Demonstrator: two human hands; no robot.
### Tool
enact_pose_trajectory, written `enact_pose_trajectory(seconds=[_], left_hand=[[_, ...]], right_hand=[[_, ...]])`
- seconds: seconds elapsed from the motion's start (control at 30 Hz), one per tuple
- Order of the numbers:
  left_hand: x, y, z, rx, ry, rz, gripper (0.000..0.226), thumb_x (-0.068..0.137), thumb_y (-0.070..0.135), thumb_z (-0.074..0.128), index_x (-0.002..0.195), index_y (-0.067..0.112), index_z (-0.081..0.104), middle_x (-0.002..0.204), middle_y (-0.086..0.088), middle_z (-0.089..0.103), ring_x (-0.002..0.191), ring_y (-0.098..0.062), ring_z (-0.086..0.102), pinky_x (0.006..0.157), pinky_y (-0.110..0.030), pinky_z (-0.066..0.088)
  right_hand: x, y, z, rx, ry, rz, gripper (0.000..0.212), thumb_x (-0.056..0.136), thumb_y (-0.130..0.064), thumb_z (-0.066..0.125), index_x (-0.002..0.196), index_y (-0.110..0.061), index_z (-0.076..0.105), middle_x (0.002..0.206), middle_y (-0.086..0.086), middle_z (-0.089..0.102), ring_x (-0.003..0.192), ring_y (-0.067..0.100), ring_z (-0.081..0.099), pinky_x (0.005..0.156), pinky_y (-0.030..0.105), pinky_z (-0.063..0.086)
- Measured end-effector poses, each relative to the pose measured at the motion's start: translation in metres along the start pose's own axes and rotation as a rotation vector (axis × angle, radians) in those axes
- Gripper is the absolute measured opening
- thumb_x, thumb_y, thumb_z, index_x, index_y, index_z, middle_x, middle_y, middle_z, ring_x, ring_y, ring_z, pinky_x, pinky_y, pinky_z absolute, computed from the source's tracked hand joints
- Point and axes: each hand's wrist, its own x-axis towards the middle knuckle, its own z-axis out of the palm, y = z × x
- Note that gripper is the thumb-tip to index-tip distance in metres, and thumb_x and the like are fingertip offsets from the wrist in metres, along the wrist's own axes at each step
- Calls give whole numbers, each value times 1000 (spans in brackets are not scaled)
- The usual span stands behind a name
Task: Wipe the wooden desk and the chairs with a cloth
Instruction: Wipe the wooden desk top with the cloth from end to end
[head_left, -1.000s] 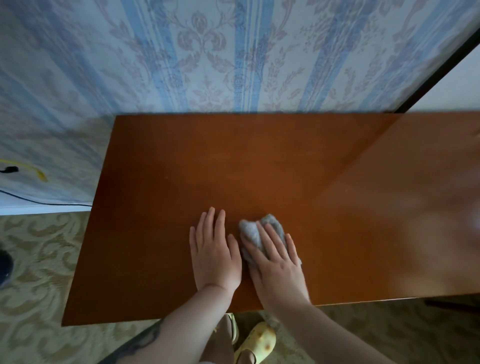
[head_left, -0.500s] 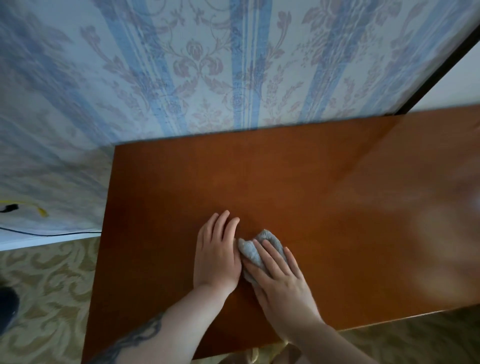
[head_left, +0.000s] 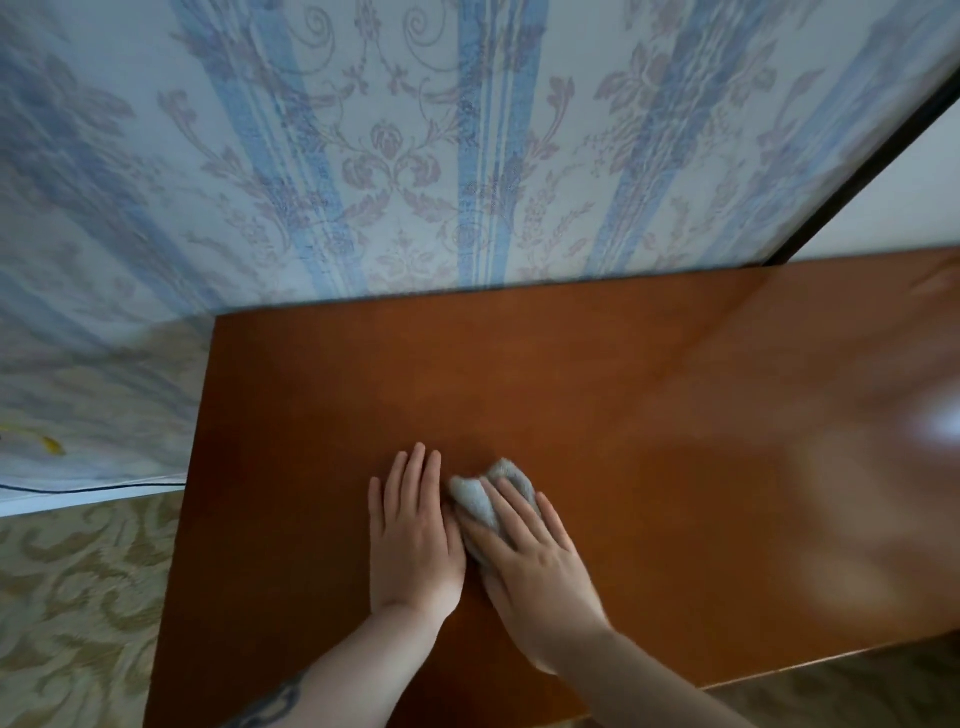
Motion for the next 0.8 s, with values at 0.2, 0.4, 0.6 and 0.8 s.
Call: enact_pose_trajectory(seconds=[0.2,0.4,0.6,0.8], left_hand=[[0,1,-2,0,2,18,54,96,32,23,143,16,45,151,-3,40,143,-19,29,117,-42,14],[0,1,-3,15,-6,32,54,94,31,27,141,14,47,149,-4,42,141,-20,31,115,-44,18],[1,2,-5,14,-33,29,55,94,31,25,143,14,45,151,-4,40,142,-21,30,115,-45,18],[-1,3,-4,22,-22,19,54,95,31,25,142,15,45,150,-3,40,142,-21,31,117,-46,21]], right_hand=[[10,76,-10,-154,-92,-55,52,101,-44,23,153,-40,18,161,-3,19,149,14,7,117,44,6],[45,1,1,26,72,311,58,92,-36,25,149,-31,37,157,4,31,147,22,19,119,45,13],[-11,46,-6,-150,-77,-205,56,99,-44,34,153,-38,20,160,-3,21,149,16,14,114,44,12],[56,45,-15,84,44,336,51,102,-39,24,153,-39,15,163,-3,9,149,12,-7,120,35,-7]])
